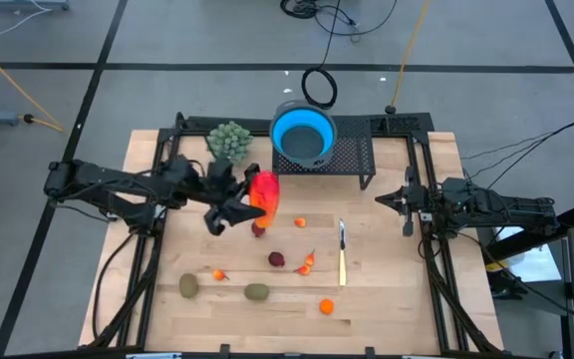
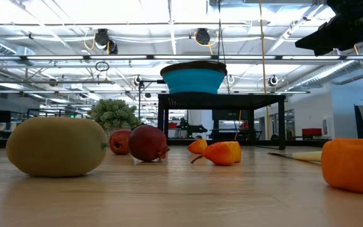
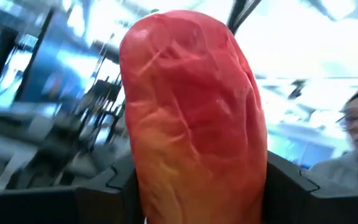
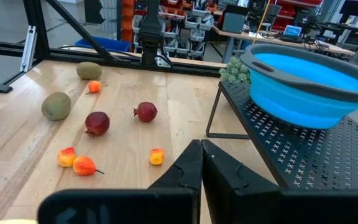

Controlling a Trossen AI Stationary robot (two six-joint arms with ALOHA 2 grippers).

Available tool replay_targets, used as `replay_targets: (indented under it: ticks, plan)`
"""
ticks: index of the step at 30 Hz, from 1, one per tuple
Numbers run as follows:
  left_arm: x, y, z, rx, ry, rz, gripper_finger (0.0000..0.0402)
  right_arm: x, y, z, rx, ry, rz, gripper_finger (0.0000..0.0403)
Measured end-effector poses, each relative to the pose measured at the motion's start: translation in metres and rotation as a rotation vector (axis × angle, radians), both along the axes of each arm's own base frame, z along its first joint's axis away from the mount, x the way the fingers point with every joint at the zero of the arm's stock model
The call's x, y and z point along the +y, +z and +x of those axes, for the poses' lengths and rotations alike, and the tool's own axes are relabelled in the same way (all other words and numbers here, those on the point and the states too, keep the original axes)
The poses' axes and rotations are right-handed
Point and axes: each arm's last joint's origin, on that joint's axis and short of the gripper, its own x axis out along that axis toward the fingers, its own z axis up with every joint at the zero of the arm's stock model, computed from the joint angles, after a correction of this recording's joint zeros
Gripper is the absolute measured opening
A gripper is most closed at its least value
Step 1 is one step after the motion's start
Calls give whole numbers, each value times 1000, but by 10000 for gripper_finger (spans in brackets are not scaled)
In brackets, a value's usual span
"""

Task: Pick & Place Fruit
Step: Put the orange mango into the blue strainer bowl on the shelf

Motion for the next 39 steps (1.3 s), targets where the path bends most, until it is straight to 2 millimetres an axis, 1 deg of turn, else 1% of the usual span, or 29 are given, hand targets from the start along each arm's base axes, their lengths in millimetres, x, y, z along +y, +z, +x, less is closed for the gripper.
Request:
replay_targets:
  ticks: [2, 4, 7, 9, 12, 16, 20, 26, 28, 30, 33, 35, 39]
  plan:
    - [-3, 7, -4, -86, -8, 4, 235, 0, 0, 0, 0, 0, -2, 0]
    - [-7, 13, -8, -165, -9, 22, 234, 0, 0, 0, 0, 0, 0, 0]
    - [-12, 18, -12, -247, -8, 47, 220, 0, 0, 0, 0, 0, 0, 0]
    - [-14, 19, -13, -260, -14, 50, 210, 0, 0, 0, 0, 0, 1, 0]
    - [-17, 18, -13, -252, -27, 42, 208, 0, 0, 0, 0, 0, 1, 0]
    - [-18, 17, -12, -210, -4, -19, 228, 0, 0, 0, 0, 0, 1, 0]
    - [-15, 13, -8, -118, 71, -178, 233, 0, 0, 0, 1, 0, 1, 0]
    - [-8, 11, -5, -55, 183, -478, 208, 0, 0, 0, 0, 0, 1, 0]
    - [-6, 11, -5, -51, 188, -575, 210, 0, 0, 0, 0, 0, 1, 0]
    - [-5, 10, -6, -48, 185, -636, 221, 0, 0, 0, 0, 0, 1, 0]
    - [-5, 11, -6, -48, 177, -673, 237, 0, 0, 0, 0, 0, 1, 0]
    - [-5, 9, -5, -35, 182, -674, 240, 0, 0, 0, 0, 0, 1, 0]
    - [-4, 1, 0, 53, 260, -646, 226, 0, 0, 0, 0, 0, 1, 0]
